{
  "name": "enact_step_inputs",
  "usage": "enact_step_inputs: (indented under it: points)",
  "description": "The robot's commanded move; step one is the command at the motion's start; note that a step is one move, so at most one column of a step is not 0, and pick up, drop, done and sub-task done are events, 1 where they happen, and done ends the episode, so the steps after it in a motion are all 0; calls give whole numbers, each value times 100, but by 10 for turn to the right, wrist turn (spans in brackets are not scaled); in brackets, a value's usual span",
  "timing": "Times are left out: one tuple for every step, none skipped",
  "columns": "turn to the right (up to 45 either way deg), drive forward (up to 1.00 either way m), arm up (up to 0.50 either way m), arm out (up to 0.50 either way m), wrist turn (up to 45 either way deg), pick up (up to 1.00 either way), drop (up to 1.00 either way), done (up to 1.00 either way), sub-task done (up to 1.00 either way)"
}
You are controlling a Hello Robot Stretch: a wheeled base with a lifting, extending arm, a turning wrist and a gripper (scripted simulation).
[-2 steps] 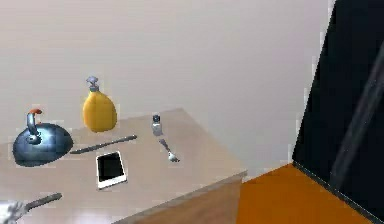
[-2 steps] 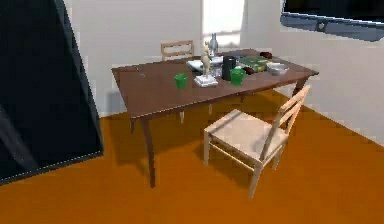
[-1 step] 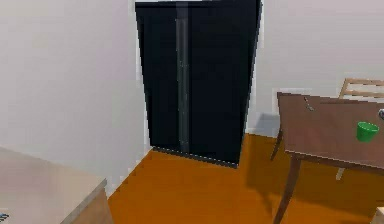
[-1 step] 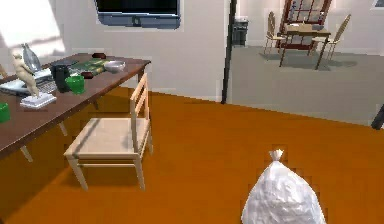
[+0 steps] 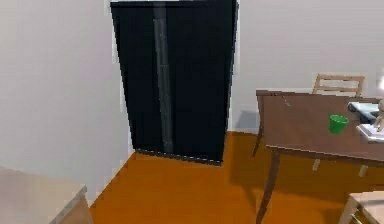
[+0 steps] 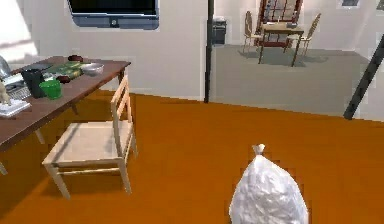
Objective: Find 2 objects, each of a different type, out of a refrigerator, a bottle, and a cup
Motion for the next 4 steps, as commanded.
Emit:
enact_step_inputs:
  points:
    - [0,75,0,0,0,0,0,0,0]
    - [60,0,0,0,0,0,0,0,0]
    - [0,30,0,0,0,0,0,0,0]
    - [-120,0,0,0,0,0,0,0,0]
